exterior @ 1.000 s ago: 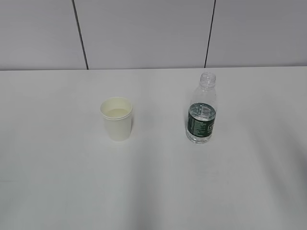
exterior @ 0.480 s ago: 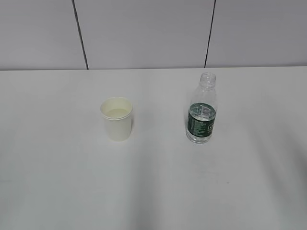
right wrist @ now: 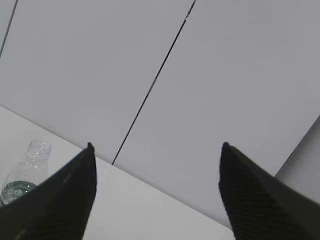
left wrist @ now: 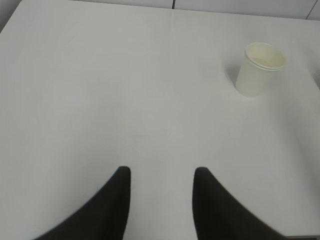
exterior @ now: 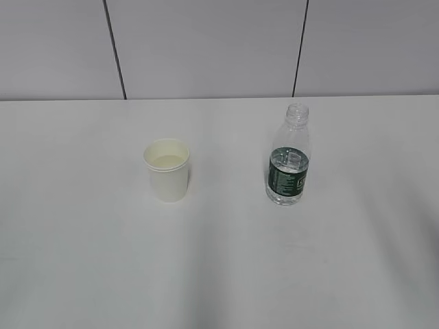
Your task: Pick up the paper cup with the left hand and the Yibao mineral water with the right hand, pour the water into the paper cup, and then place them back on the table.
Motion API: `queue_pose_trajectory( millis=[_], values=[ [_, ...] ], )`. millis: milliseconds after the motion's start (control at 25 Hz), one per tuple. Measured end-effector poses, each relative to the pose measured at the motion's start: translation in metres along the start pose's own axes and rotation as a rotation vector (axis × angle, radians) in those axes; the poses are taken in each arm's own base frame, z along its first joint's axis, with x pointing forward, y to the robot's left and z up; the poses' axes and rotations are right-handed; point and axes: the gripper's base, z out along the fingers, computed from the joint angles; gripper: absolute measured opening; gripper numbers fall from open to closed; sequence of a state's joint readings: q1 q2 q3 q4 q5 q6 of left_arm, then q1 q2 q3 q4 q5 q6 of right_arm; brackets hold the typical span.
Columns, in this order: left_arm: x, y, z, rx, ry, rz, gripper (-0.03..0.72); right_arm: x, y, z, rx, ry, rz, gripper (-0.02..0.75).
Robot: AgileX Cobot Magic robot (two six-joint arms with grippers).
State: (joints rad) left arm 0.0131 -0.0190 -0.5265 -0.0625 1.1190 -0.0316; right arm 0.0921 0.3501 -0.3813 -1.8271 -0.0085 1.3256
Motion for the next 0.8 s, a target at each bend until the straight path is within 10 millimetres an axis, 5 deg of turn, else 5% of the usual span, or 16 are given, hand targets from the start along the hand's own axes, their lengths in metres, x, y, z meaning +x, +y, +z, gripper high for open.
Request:
queue_pose_trajectory(
  millis=[800],
  values=[
    [0.0,0.0,0.0,0.0,0.0,0.0,0.239,-0.0001,-0.0002,0.0,0.003,-0.001,-0.086,0.592]
  ],
)
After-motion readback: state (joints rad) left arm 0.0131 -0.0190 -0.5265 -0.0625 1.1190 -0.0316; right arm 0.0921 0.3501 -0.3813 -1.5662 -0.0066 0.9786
